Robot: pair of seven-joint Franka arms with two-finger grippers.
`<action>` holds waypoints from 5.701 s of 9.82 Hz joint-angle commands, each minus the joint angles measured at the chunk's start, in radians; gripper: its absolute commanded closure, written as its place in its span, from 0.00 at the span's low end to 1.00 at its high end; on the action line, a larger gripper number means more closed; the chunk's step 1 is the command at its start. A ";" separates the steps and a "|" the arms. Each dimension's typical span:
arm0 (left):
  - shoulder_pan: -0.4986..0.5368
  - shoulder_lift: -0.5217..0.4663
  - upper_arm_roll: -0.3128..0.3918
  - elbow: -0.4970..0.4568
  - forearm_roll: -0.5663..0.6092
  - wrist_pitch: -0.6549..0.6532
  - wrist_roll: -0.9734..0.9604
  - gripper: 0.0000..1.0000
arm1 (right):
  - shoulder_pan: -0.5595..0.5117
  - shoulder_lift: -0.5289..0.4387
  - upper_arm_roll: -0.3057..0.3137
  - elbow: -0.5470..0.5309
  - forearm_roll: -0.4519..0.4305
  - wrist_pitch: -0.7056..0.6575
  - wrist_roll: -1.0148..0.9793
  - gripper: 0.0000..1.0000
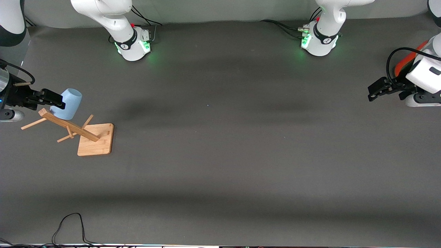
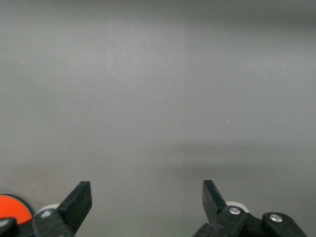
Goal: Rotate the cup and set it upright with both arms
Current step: 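Pull the blue cup off the wooden peg with the right gripper, then carry the held blue cup to the table centre with the right gripper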
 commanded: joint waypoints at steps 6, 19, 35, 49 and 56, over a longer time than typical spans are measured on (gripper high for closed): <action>0.002 -0.051 0.005 0.007 -0.012 -0.019 0.010 0.00 | -0.006 -0.190 -0.108 -0.196 -0.038 0.029 -0.026 0.00; 0.002 -0.040 0.007 0.005 -0.007 -0.028 0.017 0.00 | -0.004 -0.194 -0.116 -0.405 0.037 0.227 0.666 0.00; 0.017 0.009 0.031 0.046 -0.068 -0.048 0.050 0.00 | -0.001 -0.184 -0.137 -0.510 0.038 0.333 0.660 0.47; 0.026 0.009 0.050 0.066 -0.087 -0.151 0.080 0.00 | 0.702 -0.063 -0.117 -0.190 0.041 0.101 1.795 0.48; 0.032 0.034 0.050 0.068 -0.090 -0.125 0.082 0.00 | 0.979 0.595 -0.117 0.360 0.052 0.115 2.408 0.48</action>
